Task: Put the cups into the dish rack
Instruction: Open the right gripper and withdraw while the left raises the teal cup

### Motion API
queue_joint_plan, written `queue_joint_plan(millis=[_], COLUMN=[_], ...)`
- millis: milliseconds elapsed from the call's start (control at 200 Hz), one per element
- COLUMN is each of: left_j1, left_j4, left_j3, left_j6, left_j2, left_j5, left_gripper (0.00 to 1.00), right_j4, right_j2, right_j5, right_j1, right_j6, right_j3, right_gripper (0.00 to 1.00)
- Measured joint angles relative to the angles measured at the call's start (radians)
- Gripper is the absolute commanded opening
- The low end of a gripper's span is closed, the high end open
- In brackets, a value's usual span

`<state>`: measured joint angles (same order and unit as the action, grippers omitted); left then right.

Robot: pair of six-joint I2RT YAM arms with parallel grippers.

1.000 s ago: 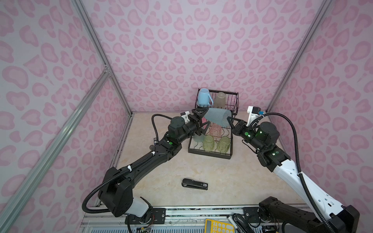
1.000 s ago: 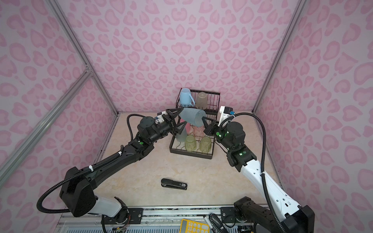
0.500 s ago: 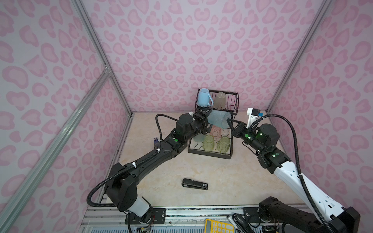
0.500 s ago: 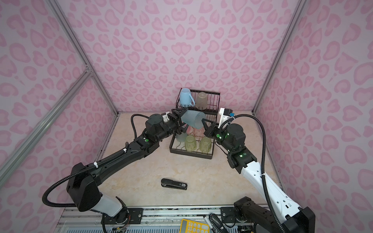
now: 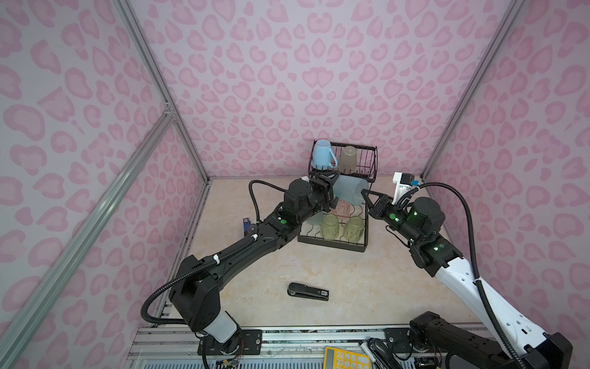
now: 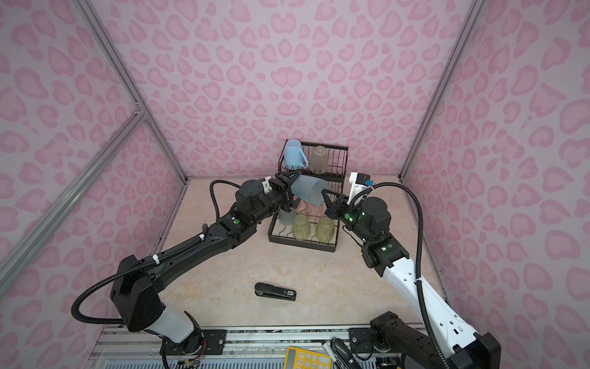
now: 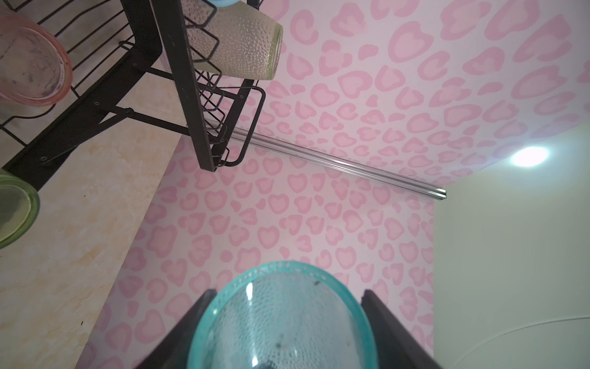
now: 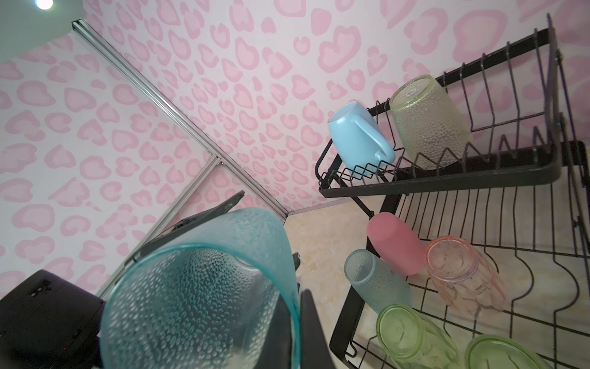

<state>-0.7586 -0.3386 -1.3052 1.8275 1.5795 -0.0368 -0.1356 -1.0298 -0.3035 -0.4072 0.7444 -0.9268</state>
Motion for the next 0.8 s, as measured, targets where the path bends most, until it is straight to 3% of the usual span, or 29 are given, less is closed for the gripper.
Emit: queue_joint_plan(millis=[335, 570, 800], left_j1=[-0.008, -0.008, -0.008], left_j4=[0.005, 0.035, 0.055], left_j3=[0.002, -0.008, -0.145], left_j6=[-0.083, -0.234, -0.504], left_j2=[-0.002, -0.027, -0.006], left_j5=[0.03, 0.118, 0.206], left_gripper=[0.49, 0.49, 0.49], right_j4=[0.015, 0.102, 0.272], right_j2=[0.005, 0.053, 0.071], right_j5=[-0.031, -0.01, 0.084], right_j1=[0.046, 0.108, 0.136], right_j6=[0.026, 0.012, -0.05], right_j3=[-0.003, -0.005, -0.009], right_gripper=[0.36, 0.41, 0.42])
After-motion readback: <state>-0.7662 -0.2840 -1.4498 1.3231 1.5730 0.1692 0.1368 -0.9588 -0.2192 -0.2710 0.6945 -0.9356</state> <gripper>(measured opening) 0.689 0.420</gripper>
